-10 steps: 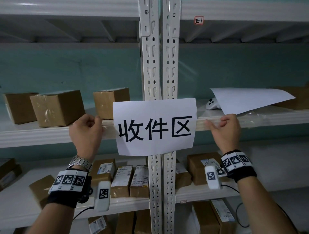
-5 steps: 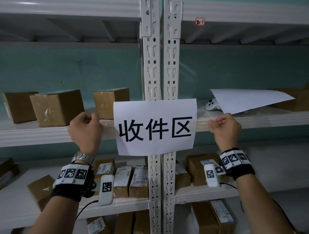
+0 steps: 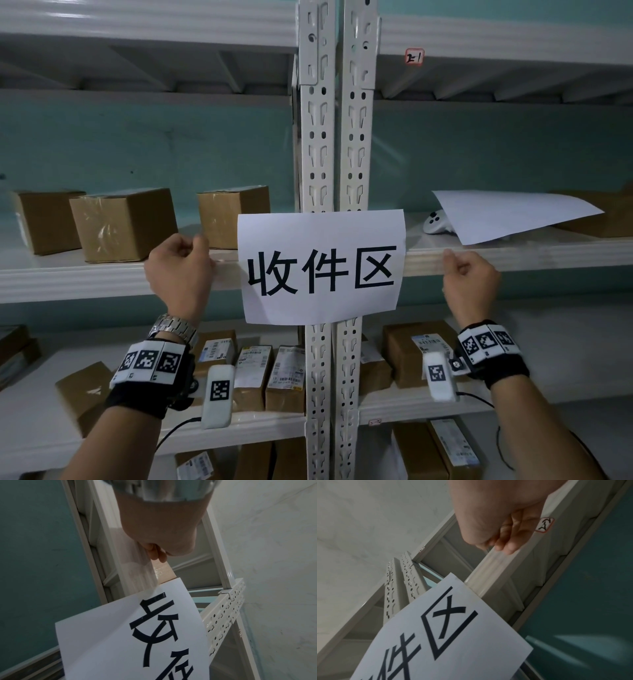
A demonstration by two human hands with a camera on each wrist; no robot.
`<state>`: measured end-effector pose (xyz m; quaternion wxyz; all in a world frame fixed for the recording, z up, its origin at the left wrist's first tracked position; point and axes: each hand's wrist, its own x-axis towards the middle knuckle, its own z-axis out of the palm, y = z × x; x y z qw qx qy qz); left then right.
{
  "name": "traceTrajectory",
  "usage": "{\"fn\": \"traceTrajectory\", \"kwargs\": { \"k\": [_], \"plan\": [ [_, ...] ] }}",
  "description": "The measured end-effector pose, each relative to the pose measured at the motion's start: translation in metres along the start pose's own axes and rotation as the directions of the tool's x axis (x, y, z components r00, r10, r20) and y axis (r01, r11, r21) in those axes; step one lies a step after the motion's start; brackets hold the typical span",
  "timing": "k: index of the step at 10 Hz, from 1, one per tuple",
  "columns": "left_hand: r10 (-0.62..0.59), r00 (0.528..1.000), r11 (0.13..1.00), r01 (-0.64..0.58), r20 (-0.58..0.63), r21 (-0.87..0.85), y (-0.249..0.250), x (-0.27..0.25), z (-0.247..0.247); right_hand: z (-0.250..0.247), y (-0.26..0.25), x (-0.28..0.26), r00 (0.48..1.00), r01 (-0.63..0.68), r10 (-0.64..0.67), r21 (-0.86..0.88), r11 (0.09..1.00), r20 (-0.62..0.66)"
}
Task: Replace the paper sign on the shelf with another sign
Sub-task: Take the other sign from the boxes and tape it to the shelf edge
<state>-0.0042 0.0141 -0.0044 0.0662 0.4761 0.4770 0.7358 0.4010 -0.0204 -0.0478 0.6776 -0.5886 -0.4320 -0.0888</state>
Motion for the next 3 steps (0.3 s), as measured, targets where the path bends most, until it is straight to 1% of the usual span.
{"fn": "traceTrajectory", "kwargs": {
  "k": [1,3],
  "plan": [
    [-0.004,0.999,0.999,0.002,-0.051,-0.039,0.002,0.001,0.002,0.0,-0.005,-0.001,1.0,0.008,-0.006,0.053,0.999,-0.027],
    [0.033,0.989,0.983,-0.057,-0.142,-0.173,0.007,0.002,0.007,0.0,-0.016,0.01,0.996,0.018,-0.008,0.107,0.994,-0.091]
  ]
}}
